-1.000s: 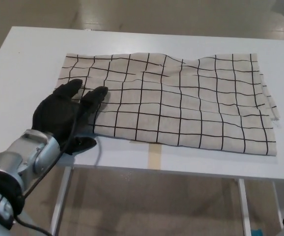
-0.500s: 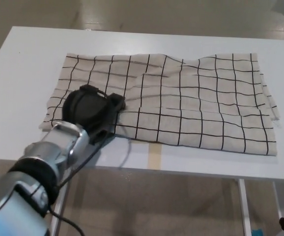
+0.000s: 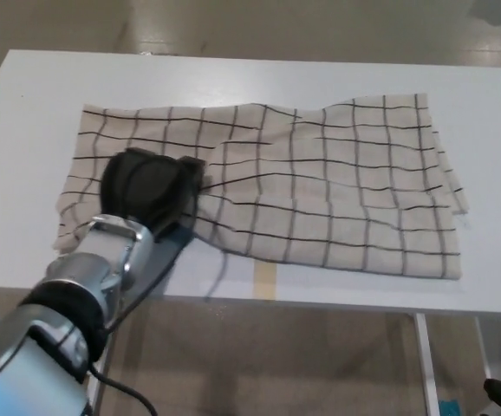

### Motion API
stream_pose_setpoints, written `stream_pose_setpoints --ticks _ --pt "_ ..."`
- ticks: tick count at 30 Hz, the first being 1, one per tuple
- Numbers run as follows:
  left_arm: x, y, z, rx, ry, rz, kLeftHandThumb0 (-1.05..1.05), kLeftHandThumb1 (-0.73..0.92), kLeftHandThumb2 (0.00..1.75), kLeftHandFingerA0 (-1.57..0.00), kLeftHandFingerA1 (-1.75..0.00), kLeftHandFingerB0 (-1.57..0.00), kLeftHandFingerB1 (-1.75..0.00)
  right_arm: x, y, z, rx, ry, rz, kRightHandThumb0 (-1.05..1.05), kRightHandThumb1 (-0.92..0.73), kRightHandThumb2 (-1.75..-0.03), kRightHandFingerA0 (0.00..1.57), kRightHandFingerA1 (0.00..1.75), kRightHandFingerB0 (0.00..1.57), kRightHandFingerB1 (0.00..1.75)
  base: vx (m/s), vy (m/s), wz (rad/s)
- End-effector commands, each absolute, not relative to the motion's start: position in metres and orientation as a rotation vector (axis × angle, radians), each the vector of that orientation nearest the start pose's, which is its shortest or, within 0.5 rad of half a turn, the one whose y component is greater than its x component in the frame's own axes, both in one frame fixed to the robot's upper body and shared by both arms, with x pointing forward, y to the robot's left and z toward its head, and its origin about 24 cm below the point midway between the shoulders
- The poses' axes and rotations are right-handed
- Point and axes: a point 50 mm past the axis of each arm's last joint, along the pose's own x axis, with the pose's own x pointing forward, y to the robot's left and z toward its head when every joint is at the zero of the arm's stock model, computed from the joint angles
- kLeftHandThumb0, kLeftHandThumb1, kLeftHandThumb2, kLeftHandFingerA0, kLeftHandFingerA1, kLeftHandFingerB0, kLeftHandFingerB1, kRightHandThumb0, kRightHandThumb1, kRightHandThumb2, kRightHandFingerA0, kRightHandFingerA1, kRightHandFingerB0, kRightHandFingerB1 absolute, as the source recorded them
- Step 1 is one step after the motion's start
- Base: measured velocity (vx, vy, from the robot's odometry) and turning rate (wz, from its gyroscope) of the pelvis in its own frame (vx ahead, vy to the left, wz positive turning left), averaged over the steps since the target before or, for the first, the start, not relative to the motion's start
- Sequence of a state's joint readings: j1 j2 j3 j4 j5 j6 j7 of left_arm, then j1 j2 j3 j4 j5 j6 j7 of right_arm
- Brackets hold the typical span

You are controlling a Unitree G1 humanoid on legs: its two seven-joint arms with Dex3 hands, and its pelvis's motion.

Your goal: Use the left hand to fold a white towel with checkered patterns in half.

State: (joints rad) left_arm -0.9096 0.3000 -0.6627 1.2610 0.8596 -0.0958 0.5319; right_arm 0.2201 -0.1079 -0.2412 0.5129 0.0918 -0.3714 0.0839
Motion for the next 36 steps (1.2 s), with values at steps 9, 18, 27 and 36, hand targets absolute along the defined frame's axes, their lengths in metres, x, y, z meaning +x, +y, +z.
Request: stream_pose_setpoints --ticks 9,18,27,36 --pt "0.38 0.222 0.08 1.645 -0.116 -0.018 -0.31 0.5 0.8 -1.11 -1.43 -0.9 -1.31 0.154 -0.246 -0.069 -0.024 0.317 -0.266 -0.38 -0.62 -0.58 0.47 0.57 0.62 0.55 0.0 0.0 0.0" --pt "0.385 0.242 0.112 1.654 -0.197 0.119 -0.32 0.51 0.81 -1.11 -1.43 -0.89 -1.31 0.154 -0.246 -0.068 -0.029 0.319 -0.256 -0.38 -0.62 -0.58 0.47 0.57 0.62 0.55 0.0 0.0 0.0" --pt "0.399 0.239 0.179 1.947 -0.497 0.226 -0.24 0.62 0.55 -0.79 -1.75 -0.6 -1.75 0.157 -0.247 -0.067 -0.036 0.312 -0.256 -0.4 -0.62 -0.58 0.48 0.57 0.63 0.55 0.0 0.0 0.0" --pt "0.406 0.216 0.22 2.23 -0.753 0.138 -0.33 0.36 0.74 -1.21 -1.44 -0.92 -1.26 0.159 -0.248 -0.066 -0.047 0.316 -0.25 -0.39 -0.62 -0.58 0.48 0.58 0.64 0.55 0.0 0.0 0.0"
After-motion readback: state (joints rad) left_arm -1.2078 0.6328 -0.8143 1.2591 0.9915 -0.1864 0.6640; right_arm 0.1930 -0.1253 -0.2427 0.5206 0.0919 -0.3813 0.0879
